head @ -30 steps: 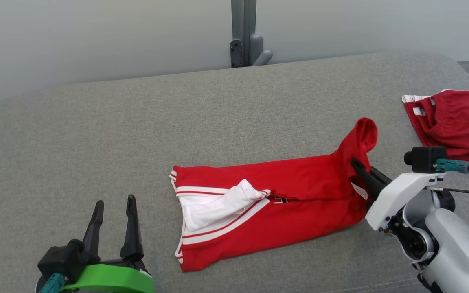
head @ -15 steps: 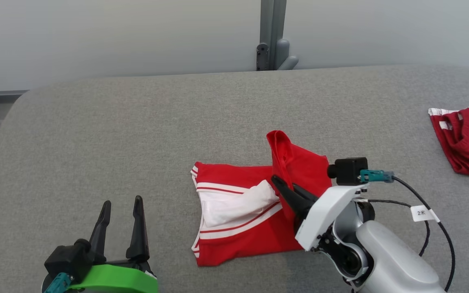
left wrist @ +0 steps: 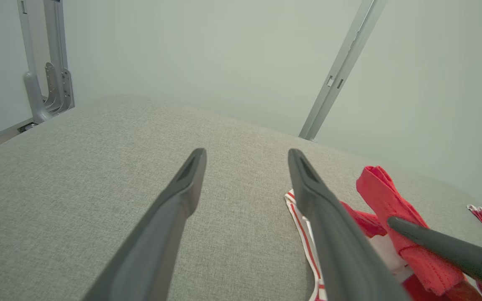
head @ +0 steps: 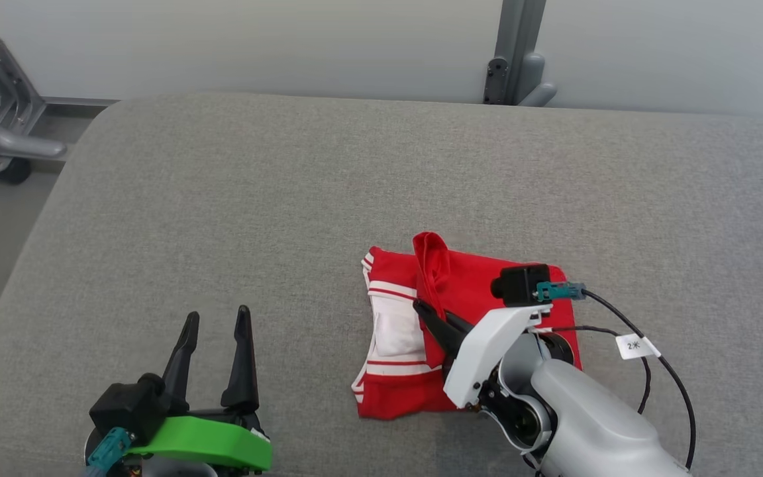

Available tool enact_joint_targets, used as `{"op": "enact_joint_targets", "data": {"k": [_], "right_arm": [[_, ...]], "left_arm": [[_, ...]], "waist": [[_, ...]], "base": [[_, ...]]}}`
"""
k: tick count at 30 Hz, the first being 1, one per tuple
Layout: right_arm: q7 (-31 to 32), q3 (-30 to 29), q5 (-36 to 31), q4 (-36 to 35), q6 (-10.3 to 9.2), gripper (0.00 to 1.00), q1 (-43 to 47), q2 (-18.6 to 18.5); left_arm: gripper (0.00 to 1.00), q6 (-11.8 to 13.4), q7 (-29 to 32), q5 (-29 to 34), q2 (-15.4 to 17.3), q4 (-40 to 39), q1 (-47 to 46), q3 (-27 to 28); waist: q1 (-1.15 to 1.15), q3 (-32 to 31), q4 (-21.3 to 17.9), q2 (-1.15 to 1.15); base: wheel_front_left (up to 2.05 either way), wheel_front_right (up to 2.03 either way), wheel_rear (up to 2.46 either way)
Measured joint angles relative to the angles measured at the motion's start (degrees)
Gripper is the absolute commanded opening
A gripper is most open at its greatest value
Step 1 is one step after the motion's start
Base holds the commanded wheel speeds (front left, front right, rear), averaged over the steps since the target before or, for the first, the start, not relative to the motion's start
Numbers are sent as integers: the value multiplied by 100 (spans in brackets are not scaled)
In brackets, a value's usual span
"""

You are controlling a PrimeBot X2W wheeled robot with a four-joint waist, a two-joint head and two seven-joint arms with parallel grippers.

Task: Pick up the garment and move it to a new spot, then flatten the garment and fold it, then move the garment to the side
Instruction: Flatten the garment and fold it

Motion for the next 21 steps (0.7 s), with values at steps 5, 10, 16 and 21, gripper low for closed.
{"op": "enact_joint_targets", "data": {"k": [5, 10, 16, 21], "right_arm": [[-110, 261, 143, 503, 0, 0, -201, 62], [-232, 587, 349, 836, 0, 0, -372, 73], [-435, 1067, 705, 880, 0, 100, -533, 81], [-641, 1410, 873, 834, 0, 100, -675, 86]], "left_arm": [[100, -31, -16, 7, -40, 52, -23, -21], [100, -37, -22, 14, -56, 79, -59, -21], [100, -40, -23, 19, -73, 100, -77, -14], [100, -40, -29, 31, -71, 100, -77, 9]], "waist": [[0, 36, 197, 0], [0, 52, 320, 0], [0, 53, 354, 0], [0, 55, 312, 0]], "base": [[0, 0, 0], [0, 0, 0], [0, 0, 0], [0, 0, 0]]}}
